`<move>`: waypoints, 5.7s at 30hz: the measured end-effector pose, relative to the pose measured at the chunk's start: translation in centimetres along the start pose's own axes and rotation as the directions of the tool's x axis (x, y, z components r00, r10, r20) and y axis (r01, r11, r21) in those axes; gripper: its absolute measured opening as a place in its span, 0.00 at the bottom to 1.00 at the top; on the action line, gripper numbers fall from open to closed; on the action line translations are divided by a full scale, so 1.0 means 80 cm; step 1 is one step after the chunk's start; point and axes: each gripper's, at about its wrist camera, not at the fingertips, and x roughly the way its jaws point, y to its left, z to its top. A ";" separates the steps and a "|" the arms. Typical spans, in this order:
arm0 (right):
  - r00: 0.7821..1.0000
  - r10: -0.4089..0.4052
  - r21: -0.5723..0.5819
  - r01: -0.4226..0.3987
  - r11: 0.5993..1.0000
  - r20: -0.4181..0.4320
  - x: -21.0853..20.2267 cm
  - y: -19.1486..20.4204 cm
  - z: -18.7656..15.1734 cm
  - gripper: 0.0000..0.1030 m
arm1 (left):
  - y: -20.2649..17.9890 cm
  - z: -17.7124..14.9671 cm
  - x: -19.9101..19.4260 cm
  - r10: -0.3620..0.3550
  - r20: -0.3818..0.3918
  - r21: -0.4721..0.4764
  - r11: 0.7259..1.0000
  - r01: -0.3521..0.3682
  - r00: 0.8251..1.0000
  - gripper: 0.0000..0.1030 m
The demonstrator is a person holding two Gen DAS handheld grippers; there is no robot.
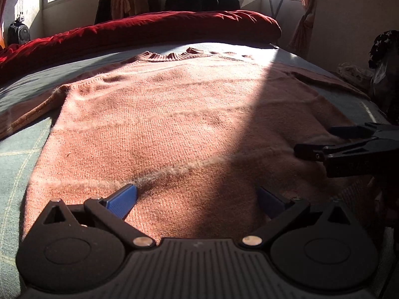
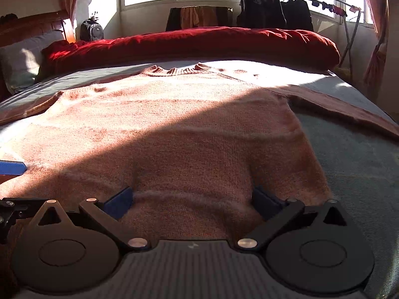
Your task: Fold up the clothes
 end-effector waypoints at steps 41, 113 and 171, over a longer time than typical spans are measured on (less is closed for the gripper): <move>0.953 0.265 0.107 -0.281 0.954 0.144 0.034 -0.023 0.019 1.00 | 0.067 0.304 0.332 -0.301 -0.087 -0.335 0.906 0.257 0.950 0.99; 1.000 0.019 0.034 -0.019 0.999 0.005 0.001 0.017 -0.001 1.00 | 0.042 0.045 -0.003 -0.196 -0.086 -0.172 0.969 0.179 0.977 0.99; 0.978 0.175 0.098 -0.187 0.977 0.117 0.063 0.074 0.116 1.00 | 0.403 0.205 0.173 -0.063 -0.151 0.195 0.976 0.092 0.987 0.29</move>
